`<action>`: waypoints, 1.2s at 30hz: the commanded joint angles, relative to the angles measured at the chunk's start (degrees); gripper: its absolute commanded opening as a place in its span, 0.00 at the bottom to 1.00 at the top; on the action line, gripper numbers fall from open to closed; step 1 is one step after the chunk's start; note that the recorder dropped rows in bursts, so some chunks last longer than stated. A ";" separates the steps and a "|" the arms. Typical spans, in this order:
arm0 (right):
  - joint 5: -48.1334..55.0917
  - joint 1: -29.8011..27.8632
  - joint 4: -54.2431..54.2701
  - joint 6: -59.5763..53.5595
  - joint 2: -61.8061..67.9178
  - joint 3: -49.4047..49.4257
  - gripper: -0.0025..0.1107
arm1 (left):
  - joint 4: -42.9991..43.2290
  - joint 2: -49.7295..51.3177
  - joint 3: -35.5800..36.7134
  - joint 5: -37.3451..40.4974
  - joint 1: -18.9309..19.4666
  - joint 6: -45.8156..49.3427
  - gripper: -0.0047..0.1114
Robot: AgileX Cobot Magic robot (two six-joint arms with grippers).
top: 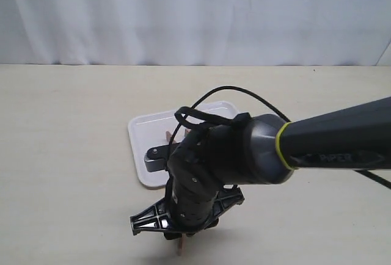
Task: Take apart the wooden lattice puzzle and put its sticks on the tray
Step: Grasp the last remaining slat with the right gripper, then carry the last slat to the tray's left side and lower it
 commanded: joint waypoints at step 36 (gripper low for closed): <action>11.66 -7.48 -5.29 -16.63 24.12 -45.35 0.06 | -0.06 -0.01 0.17 -0.79 -0.40 -0.47 0.04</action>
